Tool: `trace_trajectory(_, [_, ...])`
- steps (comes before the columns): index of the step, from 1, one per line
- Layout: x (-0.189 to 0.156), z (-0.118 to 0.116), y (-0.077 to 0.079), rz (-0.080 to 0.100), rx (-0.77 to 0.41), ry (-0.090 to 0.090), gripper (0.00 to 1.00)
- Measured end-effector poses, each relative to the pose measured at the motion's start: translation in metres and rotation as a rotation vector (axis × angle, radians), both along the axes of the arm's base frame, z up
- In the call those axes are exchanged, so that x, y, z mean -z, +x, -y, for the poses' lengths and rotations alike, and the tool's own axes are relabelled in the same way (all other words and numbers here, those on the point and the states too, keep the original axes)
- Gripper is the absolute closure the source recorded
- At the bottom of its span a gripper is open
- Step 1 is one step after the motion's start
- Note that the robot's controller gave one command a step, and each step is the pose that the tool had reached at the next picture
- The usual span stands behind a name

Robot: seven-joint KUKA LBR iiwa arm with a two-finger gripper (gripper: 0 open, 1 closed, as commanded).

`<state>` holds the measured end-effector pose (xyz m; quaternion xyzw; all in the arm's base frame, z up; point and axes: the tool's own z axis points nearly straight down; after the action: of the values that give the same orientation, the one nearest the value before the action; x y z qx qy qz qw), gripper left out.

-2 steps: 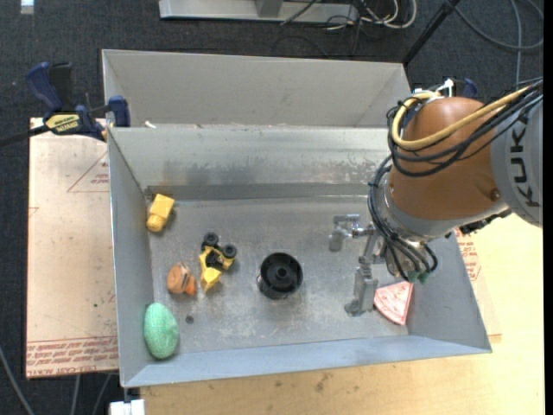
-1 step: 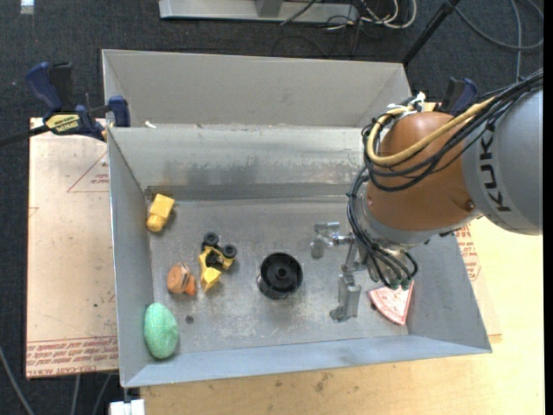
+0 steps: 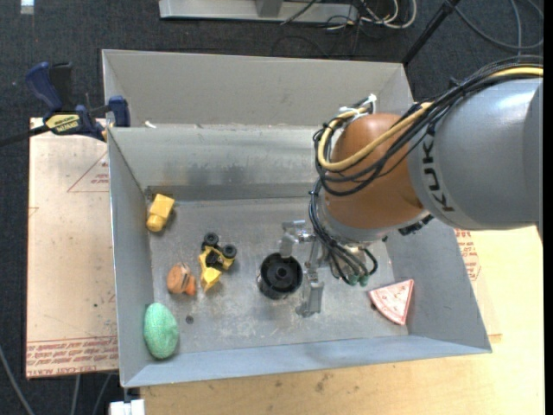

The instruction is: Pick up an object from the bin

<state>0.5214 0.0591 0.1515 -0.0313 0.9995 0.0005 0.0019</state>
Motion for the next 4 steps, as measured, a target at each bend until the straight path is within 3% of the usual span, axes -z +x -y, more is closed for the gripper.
trace_trajectory(1, [0.013, -0.021, -0.019, -0.004, 0.031, 0.001, 0.0])
trace_trajectory(2, [0.047, -0.03, -0.02, 0.0, -0.013, 0.0, 0.0])
trace_trajectory(3, [0.055, -0.022, -0.009, -0.009, 0.051, 0.0, 0.0])
trace_trajectory(4, [0.056, 0.003, 0.004, -0.001, 0.059, 0.001, 0.0])
